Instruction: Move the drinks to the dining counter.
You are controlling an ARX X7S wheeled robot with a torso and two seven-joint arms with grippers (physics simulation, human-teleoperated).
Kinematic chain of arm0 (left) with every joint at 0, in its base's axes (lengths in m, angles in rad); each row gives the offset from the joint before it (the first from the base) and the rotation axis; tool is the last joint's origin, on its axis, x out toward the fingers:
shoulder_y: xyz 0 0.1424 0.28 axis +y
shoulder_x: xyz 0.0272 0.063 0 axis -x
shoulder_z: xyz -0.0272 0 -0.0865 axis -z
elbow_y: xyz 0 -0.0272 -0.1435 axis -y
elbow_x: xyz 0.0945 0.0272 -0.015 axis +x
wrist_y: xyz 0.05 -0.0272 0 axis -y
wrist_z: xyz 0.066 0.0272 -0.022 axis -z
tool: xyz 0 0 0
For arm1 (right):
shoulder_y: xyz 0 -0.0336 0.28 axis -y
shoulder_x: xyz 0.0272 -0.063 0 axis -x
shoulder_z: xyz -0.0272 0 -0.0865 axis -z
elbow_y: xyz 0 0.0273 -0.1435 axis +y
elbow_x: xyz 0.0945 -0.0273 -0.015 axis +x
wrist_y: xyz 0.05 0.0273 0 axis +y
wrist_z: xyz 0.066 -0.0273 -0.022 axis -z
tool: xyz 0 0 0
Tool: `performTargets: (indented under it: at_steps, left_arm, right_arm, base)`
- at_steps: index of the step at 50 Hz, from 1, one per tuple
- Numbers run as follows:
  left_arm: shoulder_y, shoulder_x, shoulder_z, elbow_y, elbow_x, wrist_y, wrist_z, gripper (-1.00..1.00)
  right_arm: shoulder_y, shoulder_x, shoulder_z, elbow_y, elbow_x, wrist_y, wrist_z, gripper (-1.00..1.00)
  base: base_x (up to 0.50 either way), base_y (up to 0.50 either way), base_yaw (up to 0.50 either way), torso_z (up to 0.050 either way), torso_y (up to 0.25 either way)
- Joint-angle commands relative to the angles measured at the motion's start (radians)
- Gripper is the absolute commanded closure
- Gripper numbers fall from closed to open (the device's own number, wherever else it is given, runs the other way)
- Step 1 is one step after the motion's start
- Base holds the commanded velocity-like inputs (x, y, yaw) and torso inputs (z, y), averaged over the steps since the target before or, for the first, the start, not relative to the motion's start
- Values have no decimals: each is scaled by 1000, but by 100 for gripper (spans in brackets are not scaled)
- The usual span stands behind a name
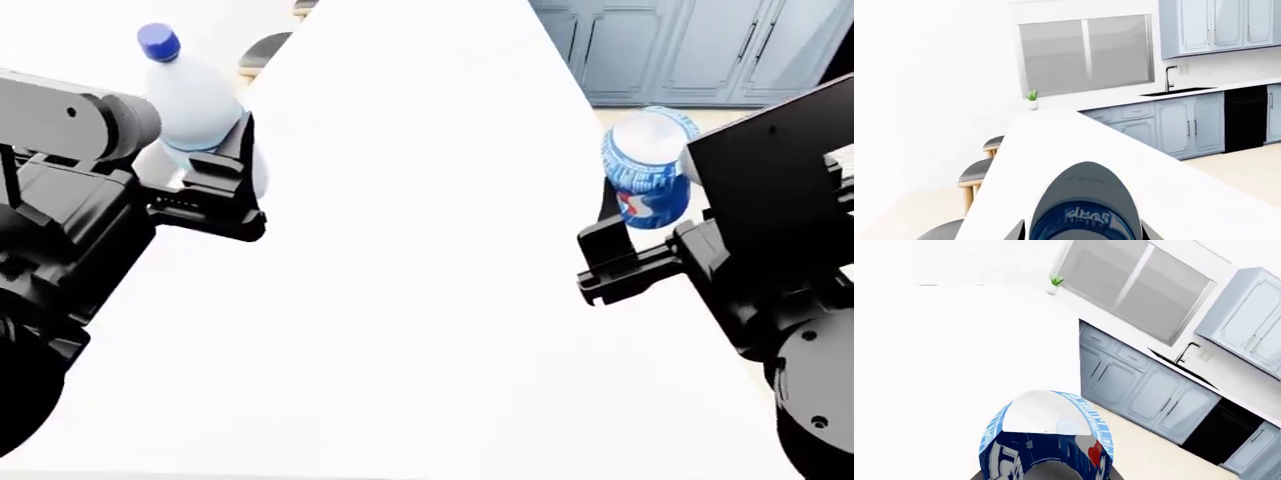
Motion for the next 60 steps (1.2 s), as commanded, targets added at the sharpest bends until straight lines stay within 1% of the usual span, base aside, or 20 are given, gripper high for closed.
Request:
performTargets:
  at_steps: [1, 4, 5, 6, 7, 8, 11, 12, 14, 16, 18, 20, 21, 25, 30, 37, 46, 60]
  left_arm:
    - [-45, 46, 74, -83, 91, 3, 62, 100]
    - [-49, 58, 96, -91, 109, 3, 73, 100]
    - [-50, 60, 101, -93, 112, 3, 75, 100]
    - [-51, 63, 107, -94, 116, 2, 80, 100]
    - [-53, 66, 114, -96, 122, 2, 83, 100]
    - [-54, 68, 117, -98, 124, 3, 85, 100]
    - [-50, 70, 123, -101, 134, 7, 93, 100]
    - [-44, 70, 126, -104, 140, 10, 97, 100]
    - [-39, 69, 129, -104, 144, 12, 100, 100]
    - [-35, 68, 130, -107, 146, 14, 101, 100]
    - [-37, 66, 135, -108, 146, 8, 101, 100]
    - [-37, 66, 130, -107, 124, 0, 89, 100]
    - [-40, 64, 133, -100, 123, -6, 82, 100]
    - [-54, 57, 131, -94, 86, -36, 50, 100]
    - [-78, 49, 123, -101, 19, -77, -6, 100]
    - [-108, 45, 107, -116, -92, -120, -110, 100]
    - [-103, 45, 111, -117, -124, -125, -121, 100]
    - [-100, 40, 120, -122, -117, -122, -110, 100]
  right_arm:
    - [6, -38, 25, 58, -8, -40, -62, 100]
    - [32, -60, 9, 85, 40, -27, -41, 100]
    - [46, -63, -6, 112, 86, -21, 16, 100]
    - [61, -68, -20, 126, 88, -6, 39, 100]
    - [53, -73, -9, 116, 74, -19, 3, 100]
    - [57, -74, -14, 121, 60, -19, 50, 100]
    - [56, -87, -27, 150, 53, -13, 27, 100]
    - [36, -88, -19, 142, 19, -29, -13, 100]
    - [8, -85, -4, 161, 33, -59, -40, 100]
    - [-15, -83, 10, 162, 12, -82, -106, 100]
    - [-31, -82, 19, 174, 22, -101, -112, 100]
    - [-56, -81, 28, 174, 10, -120, -163, 100]
    - [-78, -81, 42, 186, 37, -146, -163, 100]
    - [-89, -77, 48, 200, 52, -156, -169, 100]
    - [-108, -73, 50, 198, 41, -167, -184, 100]
    - [-116, -70, 48, 195, 50, -169, -189, 100]
    - [-131, -66, 44, 202, 50, -172, -194, 100]
    - [-162, -79, 20, 229, 46, -172, -213, 100]
  base:
    - [0, 0, 0, 0, 0]
    - [0, 0, 0, 0, 3]
    - [0, 0, 0, 0, 0]
    - [0, 0, 0, 10, 0]
    - [0, 0, 0, 0, 0]
    - [0, 0, 0, 0, 0]
    - [0, 0, 0, 0, 0]
    - [0, 0, 0, 0, 0]
    - [0, 0, 0, 0, 0]
    - [0, 0, 0, 0, 5]
    - [0, 0, 0, 0, 0]
    - [0, 0, 0, 0, 0]
    - [0, 0, 0, 0, 0]
    - [0, 0, 0, 0, 0]
    - [0, 0, 0, 0, 2]
    - [0, 0, 0, 1, 0]
    - [0, 0, 0, 0, 1]
    - [0, 0, 0, 0, 1]
